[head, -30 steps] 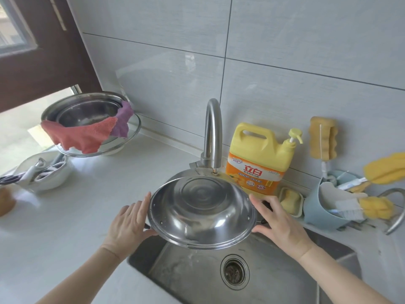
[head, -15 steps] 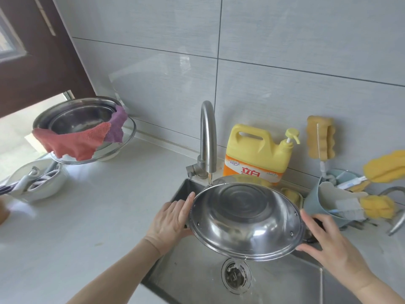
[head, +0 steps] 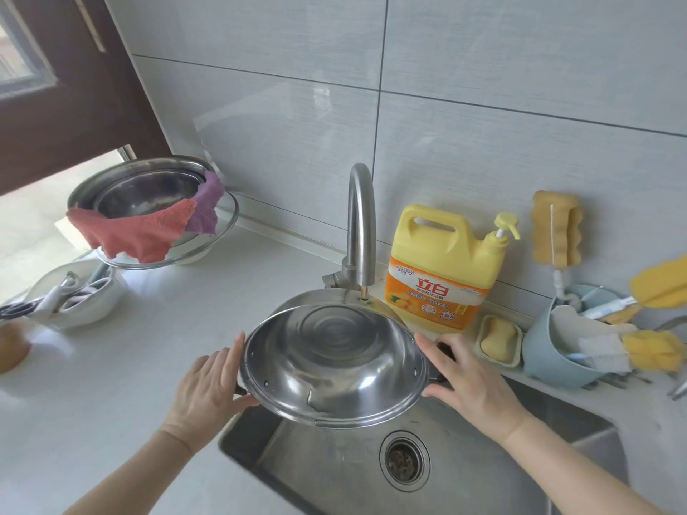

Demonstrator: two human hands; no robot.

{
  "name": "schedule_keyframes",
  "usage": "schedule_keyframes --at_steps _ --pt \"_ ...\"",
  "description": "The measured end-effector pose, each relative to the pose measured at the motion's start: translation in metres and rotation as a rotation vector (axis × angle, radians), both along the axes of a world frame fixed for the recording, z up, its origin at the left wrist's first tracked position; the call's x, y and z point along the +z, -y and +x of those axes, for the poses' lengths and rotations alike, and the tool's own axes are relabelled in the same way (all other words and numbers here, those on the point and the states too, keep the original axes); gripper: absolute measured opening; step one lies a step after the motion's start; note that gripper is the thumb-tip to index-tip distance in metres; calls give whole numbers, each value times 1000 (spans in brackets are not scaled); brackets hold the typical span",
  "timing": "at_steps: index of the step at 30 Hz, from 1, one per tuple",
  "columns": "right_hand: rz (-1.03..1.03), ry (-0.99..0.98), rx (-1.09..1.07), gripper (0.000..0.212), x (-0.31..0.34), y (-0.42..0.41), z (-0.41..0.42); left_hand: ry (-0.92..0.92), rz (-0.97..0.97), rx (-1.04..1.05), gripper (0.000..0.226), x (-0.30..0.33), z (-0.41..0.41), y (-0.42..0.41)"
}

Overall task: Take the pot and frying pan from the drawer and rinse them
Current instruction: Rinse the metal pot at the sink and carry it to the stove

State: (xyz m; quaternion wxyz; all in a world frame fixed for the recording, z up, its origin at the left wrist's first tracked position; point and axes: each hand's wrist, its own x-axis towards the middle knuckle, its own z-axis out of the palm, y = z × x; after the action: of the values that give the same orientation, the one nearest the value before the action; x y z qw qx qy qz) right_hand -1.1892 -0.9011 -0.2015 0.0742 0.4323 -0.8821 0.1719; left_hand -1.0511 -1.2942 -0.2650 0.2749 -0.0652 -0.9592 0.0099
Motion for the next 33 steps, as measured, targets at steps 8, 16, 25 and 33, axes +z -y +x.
schedule_keyframes --at_steps 8,16,25,33 --pt "17 135 -108 131 -12 -34 -7 172 -21 -5 134 16 -24 -31" --pt "68 704 -178 127 -8 -77 -31 970 119 -19 148 37 -76 -64" --pt "80 1147 -50 108 -5 -84 -35 1566 504 -109 127 83 -106 -55" --pt "-93 1211 -139 118 -34 -53 -6 1425 345 -35 132 128 -110 -27"
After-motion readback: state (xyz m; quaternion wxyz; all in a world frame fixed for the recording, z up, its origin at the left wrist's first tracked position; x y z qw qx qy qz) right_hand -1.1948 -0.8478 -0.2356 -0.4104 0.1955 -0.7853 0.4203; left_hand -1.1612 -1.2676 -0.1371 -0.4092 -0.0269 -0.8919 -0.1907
